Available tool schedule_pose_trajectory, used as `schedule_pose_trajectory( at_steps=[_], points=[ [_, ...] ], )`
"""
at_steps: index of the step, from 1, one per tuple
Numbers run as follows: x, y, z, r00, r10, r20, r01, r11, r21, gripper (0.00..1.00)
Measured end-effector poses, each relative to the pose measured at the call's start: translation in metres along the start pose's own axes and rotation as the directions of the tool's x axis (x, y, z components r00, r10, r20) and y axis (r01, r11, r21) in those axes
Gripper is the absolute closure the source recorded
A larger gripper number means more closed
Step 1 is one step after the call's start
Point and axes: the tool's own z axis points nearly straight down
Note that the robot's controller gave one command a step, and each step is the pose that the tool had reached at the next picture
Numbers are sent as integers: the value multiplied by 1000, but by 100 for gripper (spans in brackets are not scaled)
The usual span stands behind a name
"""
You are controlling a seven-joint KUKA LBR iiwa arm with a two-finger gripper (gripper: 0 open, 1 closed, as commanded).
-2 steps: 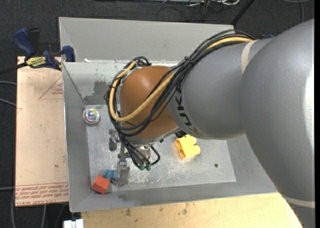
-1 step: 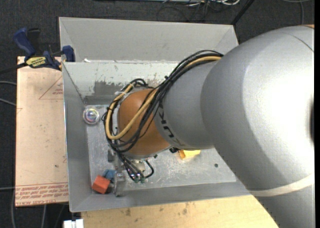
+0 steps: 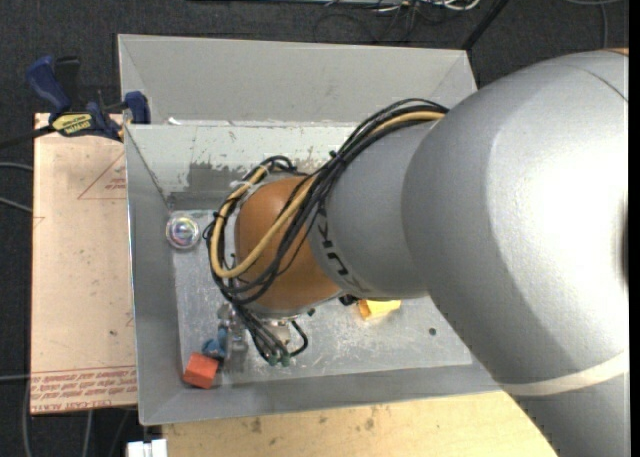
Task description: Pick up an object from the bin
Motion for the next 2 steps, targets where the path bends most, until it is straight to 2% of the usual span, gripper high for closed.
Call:
schedule_pose_trajectory(
  at_steps=[1,2],
  points=[
    [-38,0,-108,1000,-3,10,3,1000,-3,100],
    [-65,3,-227,1000,16,12,-16,1000,-4,100]
  ],
)
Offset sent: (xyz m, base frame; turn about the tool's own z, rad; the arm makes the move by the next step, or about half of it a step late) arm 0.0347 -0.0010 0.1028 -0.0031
